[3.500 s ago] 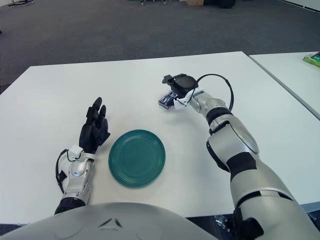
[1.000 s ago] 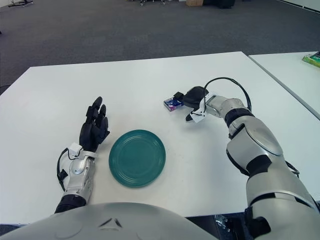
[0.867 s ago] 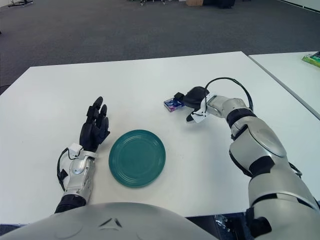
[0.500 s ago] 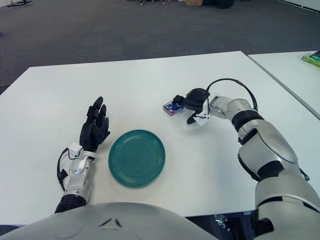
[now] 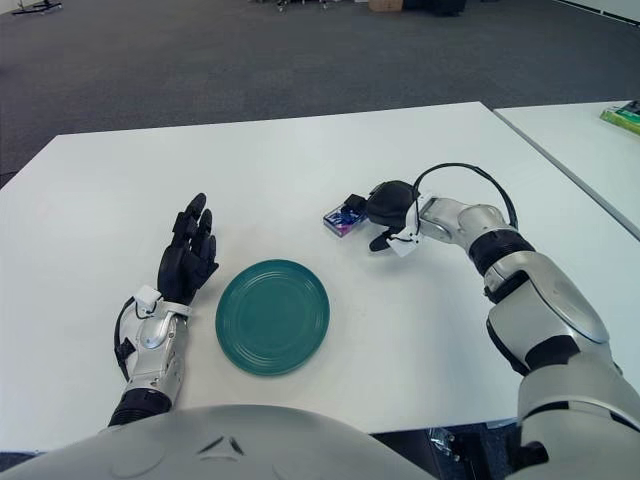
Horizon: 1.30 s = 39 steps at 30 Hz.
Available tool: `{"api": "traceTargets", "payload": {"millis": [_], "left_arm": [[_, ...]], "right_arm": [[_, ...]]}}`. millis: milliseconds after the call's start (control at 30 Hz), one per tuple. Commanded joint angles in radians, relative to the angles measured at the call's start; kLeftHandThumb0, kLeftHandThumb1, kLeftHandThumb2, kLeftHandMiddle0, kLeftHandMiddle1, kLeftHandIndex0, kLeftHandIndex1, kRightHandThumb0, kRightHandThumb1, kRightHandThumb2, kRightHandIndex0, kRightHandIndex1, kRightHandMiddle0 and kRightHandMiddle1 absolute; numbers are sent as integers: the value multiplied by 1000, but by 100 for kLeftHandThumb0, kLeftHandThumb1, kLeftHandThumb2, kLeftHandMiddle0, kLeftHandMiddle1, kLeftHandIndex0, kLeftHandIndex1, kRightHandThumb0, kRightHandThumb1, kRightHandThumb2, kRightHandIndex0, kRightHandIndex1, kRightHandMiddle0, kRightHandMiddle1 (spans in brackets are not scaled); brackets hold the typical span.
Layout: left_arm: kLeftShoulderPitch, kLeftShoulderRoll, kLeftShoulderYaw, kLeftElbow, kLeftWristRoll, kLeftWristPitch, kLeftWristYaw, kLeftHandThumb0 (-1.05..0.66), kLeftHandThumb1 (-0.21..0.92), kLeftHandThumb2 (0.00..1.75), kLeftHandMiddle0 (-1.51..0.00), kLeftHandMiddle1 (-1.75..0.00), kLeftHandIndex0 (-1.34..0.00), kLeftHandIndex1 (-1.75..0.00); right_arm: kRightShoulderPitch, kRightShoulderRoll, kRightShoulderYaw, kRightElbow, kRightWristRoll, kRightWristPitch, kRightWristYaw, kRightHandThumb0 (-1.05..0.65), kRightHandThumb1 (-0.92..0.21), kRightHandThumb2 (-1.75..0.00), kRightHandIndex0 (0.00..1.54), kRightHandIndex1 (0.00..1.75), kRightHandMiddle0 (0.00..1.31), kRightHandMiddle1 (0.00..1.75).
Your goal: Put the gum into the plate.
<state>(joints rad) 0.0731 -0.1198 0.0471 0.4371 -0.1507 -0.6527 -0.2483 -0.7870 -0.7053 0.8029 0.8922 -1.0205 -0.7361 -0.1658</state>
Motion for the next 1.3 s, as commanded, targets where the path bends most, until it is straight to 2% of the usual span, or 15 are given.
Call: {"api": "traceTargets", "payload": {"millis": [0,200,333,500,800,900,1067,1267], "left_arm": [[70,-38,4,92,-47,10,-12,-82,92,44,-9,0,0,-38],[70,-41,9,86,-55,18,-20,-81,92,41,-9,-1,0,-42],[71,-44,12,82,-63,24,-21,-80,92,42,-11,-1,0,-43],[69,-55,18,85,-65,14,-6,-81,92,44,-13,-2,0,-48],[57,-57,29,100,-67,20,6,-84,92,52,-15,-2,0,-54],[54,-56,30,101,-66,34,9,-85,92,53,-16,-2,0,-55],[51,-46,22,112,-20,30,39,-86,92,56,-14,-1,0,-47],[48,-48,21,107,-27,74,51,-85,92,59,-13,0,0,-42]], "right_arm": [[25,-10,-17,-27,11,-13,21,-76,-92,-84,54,10,0,65],[43,-5,-58,-30,32,6,8,-75,-92,-81,54,9,0,66],[50,10,-99,-15,52,22,-49,-73,-92,-79,49,6,0,70],[38,29,-145,24,85,4,-98,-72,-92,-74,44,3,0,75],[7,32,-206,28,142,-23,-91,-71,-92,-68,42,1,0,79],[2,34,-211,31,133,-23,-111,-71,-92,-66,40,1,0,79],[-16,40,-209,47,113,-12,-148,-70,-92,-63,33,0,0,74],[-48,62,-187,104,83,0,-211,-69,-92,-59,26,0,0,66]]}}
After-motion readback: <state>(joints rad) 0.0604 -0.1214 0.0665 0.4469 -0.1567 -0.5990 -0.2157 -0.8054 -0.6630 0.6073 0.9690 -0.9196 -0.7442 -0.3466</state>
